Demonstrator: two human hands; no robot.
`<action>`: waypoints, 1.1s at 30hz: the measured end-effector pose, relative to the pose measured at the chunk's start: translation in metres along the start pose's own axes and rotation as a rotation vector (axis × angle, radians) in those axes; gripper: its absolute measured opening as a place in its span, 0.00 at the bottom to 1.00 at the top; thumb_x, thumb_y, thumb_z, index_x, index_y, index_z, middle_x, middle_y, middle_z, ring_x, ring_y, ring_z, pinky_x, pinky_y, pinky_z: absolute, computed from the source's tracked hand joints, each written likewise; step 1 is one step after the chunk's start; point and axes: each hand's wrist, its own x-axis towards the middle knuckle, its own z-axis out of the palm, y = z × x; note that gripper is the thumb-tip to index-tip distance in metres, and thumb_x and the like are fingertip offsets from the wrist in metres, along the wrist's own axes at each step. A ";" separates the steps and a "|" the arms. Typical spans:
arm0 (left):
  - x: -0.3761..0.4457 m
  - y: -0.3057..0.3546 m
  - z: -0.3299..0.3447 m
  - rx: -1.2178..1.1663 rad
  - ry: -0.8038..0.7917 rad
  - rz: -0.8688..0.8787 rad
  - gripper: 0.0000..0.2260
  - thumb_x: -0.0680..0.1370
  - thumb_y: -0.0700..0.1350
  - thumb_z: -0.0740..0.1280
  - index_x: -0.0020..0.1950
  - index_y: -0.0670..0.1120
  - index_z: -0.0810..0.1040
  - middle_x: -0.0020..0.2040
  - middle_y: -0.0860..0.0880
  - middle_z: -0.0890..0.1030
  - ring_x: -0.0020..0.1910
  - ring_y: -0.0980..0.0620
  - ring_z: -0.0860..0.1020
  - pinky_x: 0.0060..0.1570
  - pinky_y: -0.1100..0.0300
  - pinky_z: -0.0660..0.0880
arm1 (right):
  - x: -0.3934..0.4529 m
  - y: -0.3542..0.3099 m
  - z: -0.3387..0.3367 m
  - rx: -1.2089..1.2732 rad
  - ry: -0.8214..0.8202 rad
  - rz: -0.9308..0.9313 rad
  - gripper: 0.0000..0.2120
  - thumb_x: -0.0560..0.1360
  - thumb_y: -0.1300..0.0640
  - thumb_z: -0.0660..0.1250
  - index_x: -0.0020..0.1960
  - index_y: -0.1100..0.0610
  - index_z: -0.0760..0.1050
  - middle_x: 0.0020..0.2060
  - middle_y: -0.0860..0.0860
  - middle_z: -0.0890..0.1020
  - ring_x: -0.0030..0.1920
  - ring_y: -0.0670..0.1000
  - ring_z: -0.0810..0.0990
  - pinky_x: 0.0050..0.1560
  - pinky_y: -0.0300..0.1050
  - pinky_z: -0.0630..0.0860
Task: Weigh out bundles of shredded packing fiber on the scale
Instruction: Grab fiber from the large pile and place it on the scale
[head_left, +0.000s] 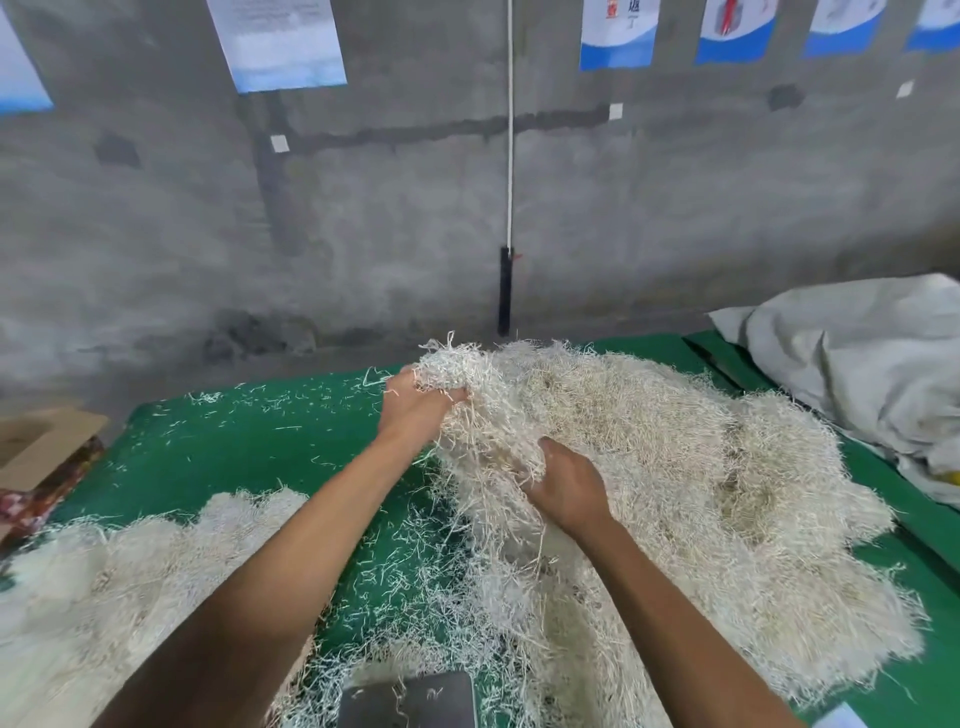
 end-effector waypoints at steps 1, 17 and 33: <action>0.001 -0.002 0.000 -0.030 0.017 -0.015 0.44 0.70 0.53 0.78 0.79 0.44 0.59 0.77 0.44 0.67 0.73 0.42 0.69 0.74 0.43 0.63 | 0.000 0.006 0.001 -0.002 0.021 0.005 0.23 0.76 0.52 0.73 0.68 0.58 0.73 0.48 0.48 0.79 0.42 0.50 0.76 0.38 0.37 0.68; -0.001 0.004 0.011 -0.370 -0.076 -0.178 0.26 0.78 0.47 0.70 0.72 0.48 0.61 0.75 0.43 0.64 0.68 0.44 0.67 0.68 0.42 0.68 | 0.016 -0.044 0.007 0.165 0.000 -0.028 0.30 0.79 0.55 0.70 0.78 0.61 0.65 0.36 0.47 0.75 0.30 0.44 0.71 0.28 0.37 0.69; -0.013 -0.007 0.039 -0.312 -0.126 -0.305 0.23 0.78 0.53 0.71 0.67 0.49 0.67 0.65 0.50 0.72 0.64 0.46 0.71 0.66 0.47 0.69 | 0.008 -0.020 -0.003 0.041 0.082 -0.042 0.29 0.69 0.29 0.67 0.47 0.56 0.74 0.52 0.51 0.74 0.50 0.50 0.73 0.49 0.45 0.76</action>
